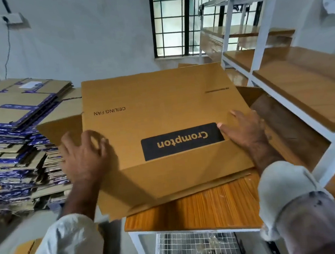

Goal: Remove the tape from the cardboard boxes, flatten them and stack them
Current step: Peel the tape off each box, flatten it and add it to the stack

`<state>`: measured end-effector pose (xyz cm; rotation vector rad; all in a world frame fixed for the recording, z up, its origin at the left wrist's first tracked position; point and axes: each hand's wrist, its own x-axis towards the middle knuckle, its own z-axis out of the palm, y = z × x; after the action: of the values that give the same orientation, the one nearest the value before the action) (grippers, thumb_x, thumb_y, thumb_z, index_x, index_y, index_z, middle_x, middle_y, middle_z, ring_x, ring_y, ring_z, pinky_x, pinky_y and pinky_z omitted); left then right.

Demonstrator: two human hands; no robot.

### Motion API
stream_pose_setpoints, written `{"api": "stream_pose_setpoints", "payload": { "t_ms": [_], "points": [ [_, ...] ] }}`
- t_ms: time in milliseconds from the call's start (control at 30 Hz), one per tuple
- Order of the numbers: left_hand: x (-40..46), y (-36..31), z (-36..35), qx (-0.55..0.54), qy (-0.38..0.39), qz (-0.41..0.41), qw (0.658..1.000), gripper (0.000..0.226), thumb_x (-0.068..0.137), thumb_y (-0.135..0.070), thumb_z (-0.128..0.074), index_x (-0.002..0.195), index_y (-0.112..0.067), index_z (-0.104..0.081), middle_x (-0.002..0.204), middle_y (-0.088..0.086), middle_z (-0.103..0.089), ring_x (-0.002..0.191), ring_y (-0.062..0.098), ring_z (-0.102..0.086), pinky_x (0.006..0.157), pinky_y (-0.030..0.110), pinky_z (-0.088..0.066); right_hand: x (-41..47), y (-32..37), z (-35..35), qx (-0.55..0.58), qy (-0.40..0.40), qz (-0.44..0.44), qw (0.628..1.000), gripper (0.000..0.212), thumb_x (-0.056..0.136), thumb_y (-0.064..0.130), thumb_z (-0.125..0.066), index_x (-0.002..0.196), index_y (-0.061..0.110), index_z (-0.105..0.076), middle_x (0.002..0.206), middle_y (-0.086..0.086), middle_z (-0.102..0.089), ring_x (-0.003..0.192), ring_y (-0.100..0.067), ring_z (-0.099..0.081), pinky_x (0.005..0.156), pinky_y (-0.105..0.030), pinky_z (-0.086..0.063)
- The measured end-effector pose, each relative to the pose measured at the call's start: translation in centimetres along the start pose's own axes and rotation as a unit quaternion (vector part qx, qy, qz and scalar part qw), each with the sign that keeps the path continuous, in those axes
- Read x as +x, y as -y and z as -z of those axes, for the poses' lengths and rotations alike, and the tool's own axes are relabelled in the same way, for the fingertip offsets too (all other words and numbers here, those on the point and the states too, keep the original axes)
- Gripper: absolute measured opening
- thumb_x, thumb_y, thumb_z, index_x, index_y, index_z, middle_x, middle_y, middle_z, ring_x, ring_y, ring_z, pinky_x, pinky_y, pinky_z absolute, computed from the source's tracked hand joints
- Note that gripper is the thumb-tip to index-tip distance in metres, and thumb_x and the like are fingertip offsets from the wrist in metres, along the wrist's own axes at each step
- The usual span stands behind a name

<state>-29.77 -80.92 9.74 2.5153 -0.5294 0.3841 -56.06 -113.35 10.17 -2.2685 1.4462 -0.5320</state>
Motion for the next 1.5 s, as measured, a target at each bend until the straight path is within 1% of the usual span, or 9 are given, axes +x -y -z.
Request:
{"api": "stream_pose_setpoints", "payload": {
  "t_ms": [100,233,500,900,1067,1200,1333,1400,1500],
  "points": [
    [-2.0,0.6,-0.8,-0.109,0.063,0.059,0.990,0.061,0.098,-0.065,-0.046,0.153,-0.042,-0.030,0.146,0.026,-0.040,0.126,0.052,-0.046,0.094,0.065,-0.047,1.4,-1.9,0.8,0.081,0.021,0.002,0.996,0.072,0.090,0.067,-0.061,0.152,0.045,-0.033,0.159,-0.014,-0.028,0.140,-0.043,-0.037,0.107,-0.057,-0.038],
    [-0.1,0.5,0.1,-0.174,0.087,0.086,0.977,0.067,0.097,-0.058,-0.056,0.155,-0.034,-0.034,0.143,0.026,-0.049,0.125,0.050,-0.051,0.102,0.063,-0.045,2.7,-1.4,1.7,0.084,0.020,0.017,0.996,0.065,0.090,0.065,-0.063,0.147,0.041,-0.043,0.149,-0.016,-0.040,0.131,-0.041,-0.045,0.103,-0.052,-0.042],
    [4.2,2.2,-1.0,-0.143,0.154,0.060,0.976,0.069,0.088,-0.074,-0.049,0.147,-0.038,-0.043,0.143,0.029,-0.039,0.124,0.054,-0.047,0.094,0.065,-0.049,1.8,-0.2,-0.3,0.048,-0.025,-0.006,0.999,0.062,0.088,0.077,-0.052,0.137,0.040,-0.051,0.145,-0.012,-0.039,0.130,-0.040,-0.044,0.099,-0.053,-0.042],
    [3.4,3.5,-0.3,-0.188,0.131,0.067,0.971,0.074,0.096,-0.061,-0.052,0.160,-0.039,-0.022,0.161,0.023,-0.016,0.140,0.055,-0.030,0.103,0.071,-0.039,-1.4,-0.5,-0.6,0.102,-0.029,-0.017,0.994,0.061,0.092,0.069,-0.054,0.145,0.039,-0.048,0.149,-0.013,-0.037,0.134,-0.038,-0.042,0.105,-0.050,-0.041],
    [-1.0,7.1,-0.2,-0.188,0.046,0.038,0.980,0.081,0.095,-0.051,-0.063,0.161,-0.036,-0.017,0.155,0.024,-0.027,0.129,0.049,-0.048,0.097,0.070,-0.045,-5.3,-2.2,-1.3,0.137,-0.061,-0.009,0.989,0.062,0.096,0.057,-0.060,0.151,0.042,-0.038,0.152,-0.012,-0.038,0.132,-0.035,-0.046,0.104,-0.052,-0.042],
    [-4.6,9.9,-1.6,-0.397,0.085,0.042,0.913,0.064,0.096,-0.036,-0.069,0.151,-0.041,-0.037,0.135,0.015,-0.057,0.110,0.035,-0.066,0.088,0.059,-0.058,-9.0,-2.3,-2.2,0.137,-0.059,-0.009,0.989,0.075,0.099,0.048,-0.060,0.161,0.045,-0.018,0.160,-0.012,-0.034,0.140,-0.038,-0.039,0.110,-0.057,-0.036],
    [-2.4,12.9,0.1,-0.531,0.128,0.042,0.837,0.042,0.104,-0.003,-0.045,0.139,-0.023,-0.058,0.126,0.003,-0.067,0.114,0.033,-0.063,0.090,0.048,-0.054,-10.0,-2.4,0.2,0.135,-0.047,0.003,0.990,0.056,0.104,0.039,-0.056,0.156,0.039,-0.037,0.158,-0.005,-0.042,0.138,-0.030,-0.045,0.110,-0.051,-0.037],
    [-0.6,14.6,1.6,-0.527,0.202,-0.009,0.826,0.045,0.106,0.000,-0.036,0.131,-0.023,-0.065,0.135,-0.007,-0.065,0.128,0.027,-0.057,0.098,0.040,-0.048,-10.0,-3.1,2.5,0.229,-0.020,-0.014,0.973,0.041,0.106,0.029,-0.051,0.147,0.030,-0.055,0.151,-0.008,-0.052,0.120,-0.019,-0.058,0.095,-0.036,-0.047],
    [1.1,16.5,2.3,-0.553,0.266,0.004,0.790,0.050,0.105,-0.001,-0.032,0.138,-0.024,-0.061,0.127,-0.007,-0.066,0.118,0.018,-0.059,0.100,0.040,-0.044,-10.8,-5.0,4.9,0.456,0.085,-0.068,0.883,0.047,0.105,0.009,-0.031,0.143,0.007,-0.057,0.141,-0.020,-0.057,0.088,-0.012,-0.074,0.059,-0.018,-0.055]
  ]
}}
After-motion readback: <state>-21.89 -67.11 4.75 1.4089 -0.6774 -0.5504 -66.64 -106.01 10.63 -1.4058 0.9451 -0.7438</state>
